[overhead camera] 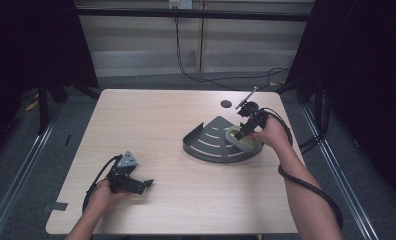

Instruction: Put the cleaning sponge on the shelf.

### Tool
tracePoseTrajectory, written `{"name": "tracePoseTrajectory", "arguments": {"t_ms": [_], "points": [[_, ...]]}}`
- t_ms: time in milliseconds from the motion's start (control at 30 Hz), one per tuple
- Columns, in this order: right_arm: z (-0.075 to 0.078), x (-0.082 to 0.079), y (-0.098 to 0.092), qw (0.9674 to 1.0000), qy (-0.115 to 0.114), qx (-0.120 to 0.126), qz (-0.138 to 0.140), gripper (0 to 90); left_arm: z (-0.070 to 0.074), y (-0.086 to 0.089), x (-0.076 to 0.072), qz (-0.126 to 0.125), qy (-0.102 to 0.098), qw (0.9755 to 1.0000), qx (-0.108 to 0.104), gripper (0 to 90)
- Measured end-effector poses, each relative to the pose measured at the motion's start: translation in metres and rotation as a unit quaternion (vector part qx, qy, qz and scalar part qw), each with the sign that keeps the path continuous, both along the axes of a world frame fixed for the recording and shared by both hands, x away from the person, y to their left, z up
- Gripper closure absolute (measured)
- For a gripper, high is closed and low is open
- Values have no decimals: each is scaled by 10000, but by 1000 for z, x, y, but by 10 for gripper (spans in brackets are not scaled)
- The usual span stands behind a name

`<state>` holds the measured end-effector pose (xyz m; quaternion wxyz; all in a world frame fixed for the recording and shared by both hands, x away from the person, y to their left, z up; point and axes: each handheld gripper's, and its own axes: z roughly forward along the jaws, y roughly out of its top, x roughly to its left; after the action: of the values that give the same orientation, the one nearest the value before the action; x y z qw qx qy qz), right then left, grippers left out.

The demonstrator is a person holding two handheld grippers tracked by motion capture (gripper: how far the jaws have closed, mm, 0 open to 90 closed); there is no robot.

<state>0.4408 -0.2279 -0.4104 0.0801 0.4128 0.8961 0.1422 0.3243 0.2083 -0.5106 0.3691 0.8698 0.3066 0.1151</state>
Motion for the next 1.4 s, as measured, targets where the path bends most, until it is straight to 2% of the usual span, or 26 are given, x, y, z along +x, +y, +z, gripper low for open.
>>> {"name": "tracePoseTrajectory", "arguments": {"t_ms": [200, 700, 800, 1033, 1300, 1400], "points": [[10, -10, -6, 9999, -90, 131, -6, 152, 0, 0, 0, 15, -32, 10000, 40, 45], [19, -40, -20, 9982, -301, 509, 128, 151, 1, 1, 0, -25, -32, 10000, 89, 45], [16, -51, -25, 9978, -387, 503, 171, 151, 1, 1, 0, -27, -29, 10000, 88, 45], [6, -75, -34, 9974, -403, 499, 318, 151, 1, 1, 0, -27, -30, 10000, 87, 45], [-6, -102, -45, 9957, -588, 662, 280, 153, 1, 1, 0, -28, -33, 10000, 86, 45], [-12, -111, -47, 9957, -631, 642, 237, 153, 1, 1, 0, -28, -34, 10000, 88, 45]]}}
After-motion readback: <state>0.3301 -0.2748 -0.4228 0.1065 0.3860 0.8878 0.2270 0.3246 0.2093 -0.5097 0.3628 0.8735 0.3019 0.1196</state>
